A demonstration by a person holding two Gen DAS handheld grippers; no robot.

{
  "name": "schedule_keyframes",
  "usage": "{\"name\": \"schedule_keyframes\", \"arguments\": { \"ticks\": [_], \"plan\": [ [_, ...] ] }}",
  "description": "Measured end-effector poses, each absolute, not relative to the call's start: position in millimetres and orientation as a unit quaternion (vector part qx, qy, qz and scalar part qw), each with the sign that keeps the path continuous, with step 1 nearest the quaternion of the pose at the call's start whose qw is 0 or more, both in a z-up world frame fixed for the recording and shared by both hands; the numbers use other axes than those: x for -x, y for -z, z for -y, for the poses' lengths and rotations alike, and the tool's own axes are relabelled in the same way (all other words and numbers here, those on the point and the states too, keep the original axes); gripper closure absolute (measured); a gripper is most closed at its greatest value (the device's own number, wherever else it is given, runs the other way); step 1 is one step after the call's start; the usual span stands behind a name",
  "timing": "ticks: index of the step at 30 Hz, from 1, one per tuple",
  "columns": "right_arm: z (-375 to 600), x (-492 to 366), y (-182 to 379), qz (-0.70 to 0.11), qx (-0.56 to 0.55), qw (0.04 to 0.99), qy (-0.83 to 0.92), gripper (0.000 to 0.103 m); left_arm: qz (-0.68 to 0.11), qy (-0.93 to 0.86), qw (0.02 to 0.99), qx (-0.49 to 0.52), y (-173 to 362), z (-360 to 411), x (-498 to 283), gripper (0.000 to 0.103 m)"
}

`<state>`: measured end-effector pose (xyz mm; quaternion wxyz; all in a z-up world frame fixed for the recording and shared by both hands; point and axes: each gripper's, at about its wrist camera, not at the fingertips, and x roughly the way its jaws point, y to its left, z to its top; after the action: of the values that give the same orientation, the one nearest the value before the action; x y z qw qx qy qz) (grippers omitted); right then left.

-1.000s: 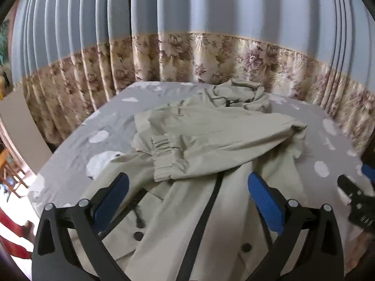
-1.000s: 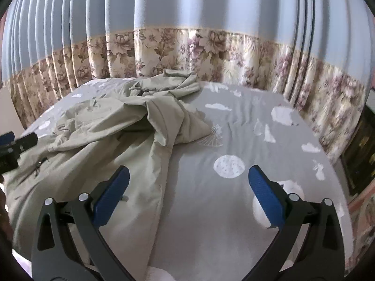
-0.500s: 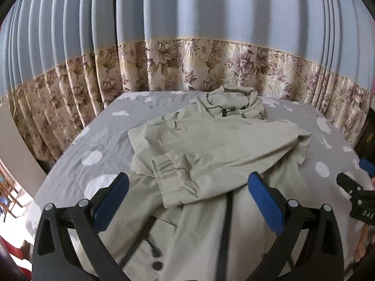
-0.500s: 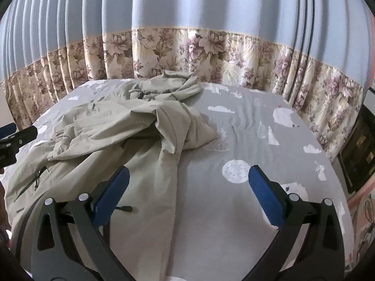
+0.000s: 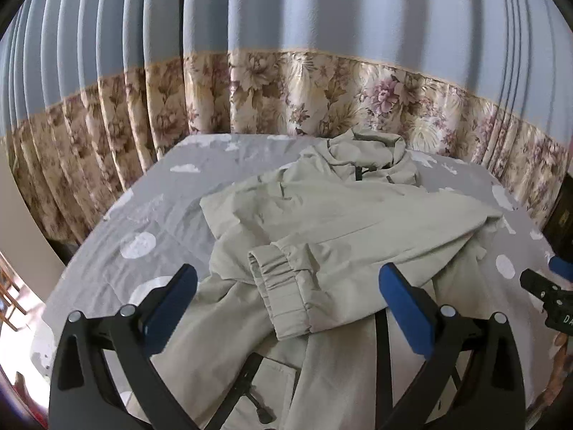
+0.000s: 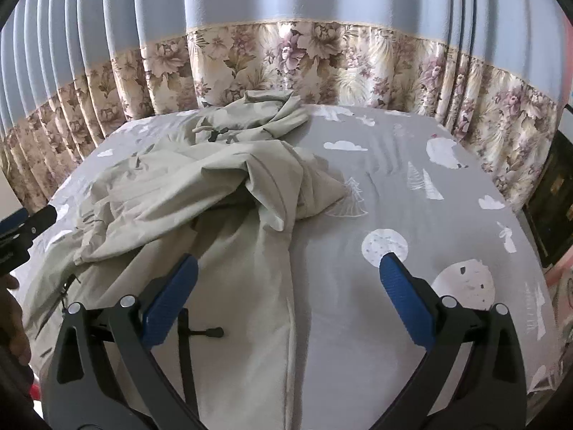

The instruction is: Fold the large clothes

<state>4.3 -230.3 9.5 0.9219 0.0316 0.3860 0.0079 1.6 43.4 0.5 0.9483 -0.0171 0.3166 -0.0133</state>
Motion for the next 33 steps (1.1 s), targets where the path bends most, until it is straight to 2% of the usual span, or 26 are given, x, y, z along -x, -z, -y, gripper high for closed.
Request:
{"name": "schedule_keyframes", "arguments": {
  "ticks": [20,24,33],
  "plan": [
    [227,-13,-8,-0.38,-0.031,0.924,-0.016,0.003,-0.287,-0.023,0.958,-0.014,-8,-43,-3,0.002],
    [230,-13,-9,-0.379,-0.032,0.925,-0.01,0.003,-0.272,-0.032,0.962,0.009,-11,-49,1,0.002],
    [232,-12,-6,-0.383,-0.034,0.923,-0.007,0.003,-0.296,-0.014,0.955,-0.001,-15,-43,-3,0.002]
  ]
}}
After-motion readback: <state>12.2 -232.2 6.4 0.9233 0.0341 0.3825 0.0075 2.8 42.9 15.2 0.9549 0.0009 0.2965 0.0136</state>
